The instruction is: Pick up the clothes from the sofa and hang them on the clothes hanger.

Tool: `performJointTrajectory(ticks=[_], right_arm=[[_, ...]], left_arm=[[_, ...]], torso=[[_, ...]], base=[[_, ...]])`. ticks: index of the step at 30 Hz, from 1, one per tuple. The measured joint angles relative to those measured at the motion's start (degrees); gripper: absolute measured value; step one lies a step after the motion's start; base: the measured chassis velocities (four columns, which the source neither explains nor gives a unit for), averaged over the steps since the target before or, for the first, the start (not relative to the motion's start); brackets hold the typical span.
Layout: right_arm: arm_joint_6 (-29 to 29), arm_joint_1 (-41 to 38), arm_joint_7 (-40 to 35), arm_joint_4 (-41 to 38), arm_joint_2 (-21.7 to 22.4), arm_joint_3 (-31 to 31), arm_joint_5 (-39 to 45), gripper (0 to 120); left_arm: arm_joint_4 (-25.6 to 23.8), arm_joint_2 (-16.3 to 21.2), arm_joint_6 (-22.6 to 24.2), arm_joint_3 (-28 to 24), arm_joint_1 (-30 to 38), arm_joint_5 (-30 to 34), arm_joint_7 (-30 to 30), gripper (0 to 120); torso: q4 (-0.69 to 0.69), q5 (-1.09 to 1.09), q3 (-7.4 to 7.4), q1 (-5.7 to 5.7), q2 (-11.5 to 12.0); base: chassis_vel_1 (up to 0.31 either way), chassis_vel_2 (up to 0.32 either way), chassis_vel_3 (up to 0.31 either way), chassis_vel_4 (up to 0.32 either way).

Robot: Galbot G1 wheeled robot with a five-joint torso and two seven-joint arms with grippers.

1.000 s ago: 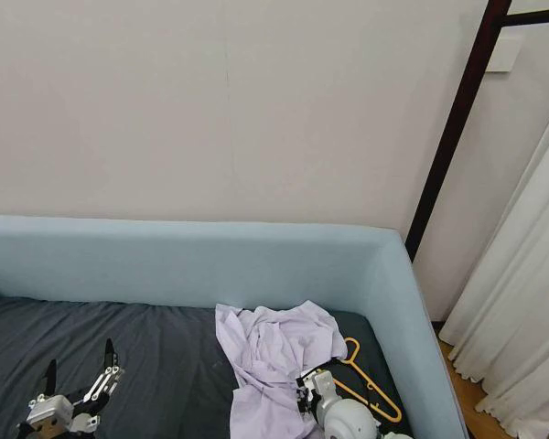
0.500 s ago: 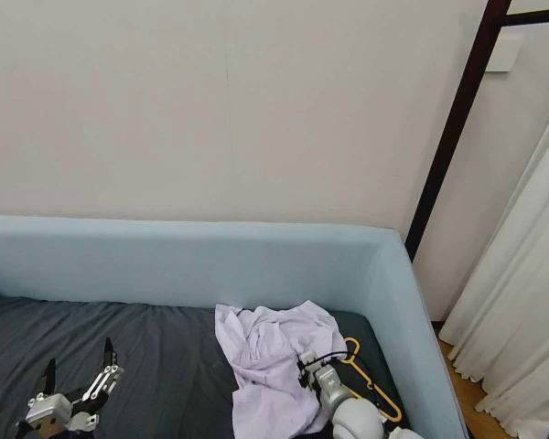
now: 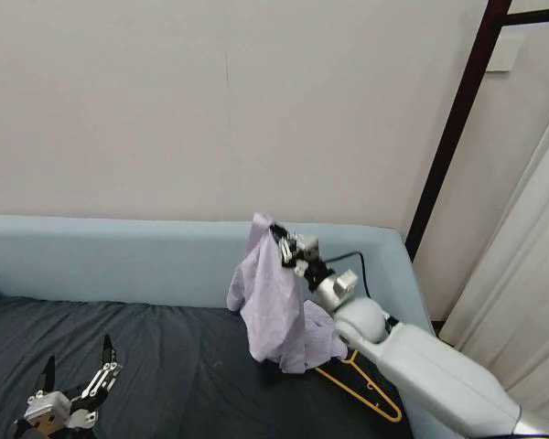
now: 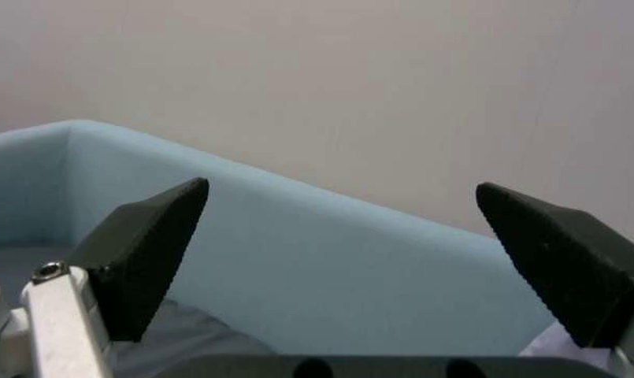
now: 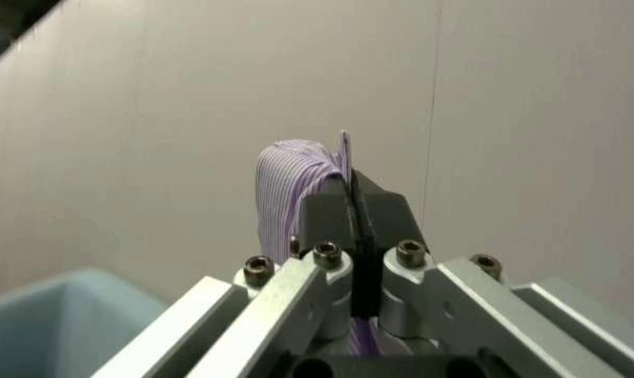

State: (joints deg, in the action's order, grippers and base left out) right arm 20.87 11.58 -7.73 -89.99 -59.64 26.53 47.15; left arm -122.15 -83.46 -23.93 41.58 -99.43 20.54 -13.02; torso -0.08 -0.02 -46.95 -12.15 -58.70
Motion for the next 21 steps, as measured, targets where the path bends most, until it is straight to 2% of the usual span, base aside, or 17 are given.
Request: performJointTrajectory(ticks=[4, 6, 8, 11, 14, 19, 21], right_arm=[[-1.37, -4.93, 0.68, 0.35, -1.09, -0.86, 7.19, 0], [-2.34, -9.92, 2.26, 1.04, -1.99, -1.05, 12.75, 0], [-2.54, -10.86, 2.57, 1.11, -2.15, -1.05, 13.77, 0], [-4.06, -18.85, 3.8, 1.27, -4.69, -0.05, 21.34, 0], [-4.38, -20.4, 3.81, 1.46, -5.76, 0.58, 22.3, 0], [-4.95, -25.4, 3.28, 3.71, -13.12, 4.17, 24.23, 0], [-4.97, -26.01, 3.03, 4.0, -14.63, 4.59, 24.52, 0]], left_arm=[[-0.18, 0.05, -0.23, 0.2, -0.11, 0.22, -0.08, 100], [-0.3, 0.05, -0.33, 0.25, -0.15, 0.29, -0.12, 100], [-0.34, 0.03, -0.35, 0.25, -0.15, 0.3, -0.15, 100], [-0.58, -0.25, -0.43, 0.27, -0.16, 0.31, -0.19, 100], [-0.67, -0.34, -0.45, 0.29, -0.18, 0.31, -0.19, 100], [-1.12, -0.55, -0.66, 1.03, -0.31, 0.42, -0.24, 100], [-1.12, -0.58, -0.77, 1.23, -0.36, 0.52, -0.28, 100]], torso=[[-0.01, 0.0, 0.0, 0.0, 0.0], [-0.01, 0.01, 0.0, 0.0, 0.0], [-0.01, 0.0, 0.0, -0.01, 0.0], [-0.02, 0.0, 0.01, 0.01, 0.0], [-0.01, -0.01, 0.01, 0.01, 0.0], [0.0, -0.01, 0.0, 0.01, 0.0], [-0.01, -0.01, 0.0, 0.01, 0.0]], base=[[0.0, 0.0, 0.0, 0.0], [0.0, 0.0, 0.0, 0.0], [0.0, 0.0, 0.0, 0.0], [0.0, 0.0, 0.0, 0.0], [0.0, 0.0, 0.0, 0.0], [0.0, 0.0, 0.0, 0.0], [0.0, 0.0, 0.0, 0.0]])
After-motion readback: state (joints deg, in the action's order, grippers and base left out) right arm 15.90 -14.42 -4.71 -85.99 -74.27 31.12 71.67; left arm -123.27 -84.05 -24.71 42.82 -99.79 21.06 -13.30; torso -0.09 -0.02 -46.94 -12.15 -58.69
